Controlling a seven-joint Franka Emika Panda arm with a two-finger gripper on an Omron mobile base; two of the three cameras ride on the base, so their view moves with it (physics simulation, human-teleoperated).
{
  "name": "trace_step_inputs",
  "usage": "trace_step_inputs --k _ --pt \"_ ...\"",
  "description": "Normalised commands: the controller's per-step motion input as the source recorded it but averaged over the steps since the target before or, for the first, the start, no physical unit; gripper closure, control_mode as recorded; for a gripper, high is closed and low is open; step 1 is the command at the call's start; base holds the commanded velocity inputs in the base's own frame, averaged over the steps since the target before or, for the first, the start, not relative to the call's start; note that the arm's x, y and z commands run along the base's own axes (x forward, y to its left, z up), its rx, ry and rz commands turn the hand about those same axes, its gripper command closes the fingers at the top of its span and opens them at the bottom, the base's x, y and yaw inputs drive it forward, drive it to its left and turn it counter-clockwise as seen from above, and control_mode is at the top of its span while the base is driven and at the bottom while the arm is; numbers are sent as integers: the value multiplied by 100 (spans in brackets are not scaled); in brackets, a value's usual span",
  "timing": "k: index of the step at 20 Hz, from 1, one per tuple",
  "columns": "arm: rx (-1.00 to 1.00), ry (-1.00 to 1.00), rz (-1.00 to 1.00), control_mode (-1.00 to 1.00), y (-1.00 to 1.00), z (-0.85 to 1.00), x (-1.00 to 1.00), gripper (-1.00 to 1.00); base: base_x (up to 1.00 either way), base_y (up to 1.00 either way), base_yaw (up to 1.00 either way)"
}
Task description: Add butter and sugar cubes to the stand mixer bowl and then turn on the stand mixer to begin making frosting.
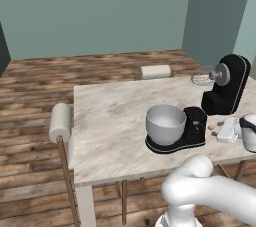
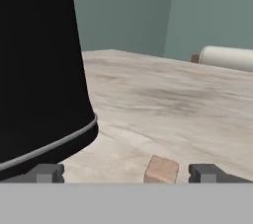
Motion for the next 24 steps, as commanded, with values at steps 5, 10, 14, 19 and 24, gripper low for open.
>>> trace_step_inputs --k 5,10,14,19,24 --pt "0 0 -5 -100 -12 -6 1 -100 0 0 0" --pt "0 0 -5 -100 0 -3 5 -100 0 0 0" --pt "0 4 -3 -100 0 -15 10 -100 0 0 0" --pt "0 11 -1 -100 0 -17 25 -100 0 0 0" --pt "0 13 0 -100 0 -13 31 -100 0 0 0"
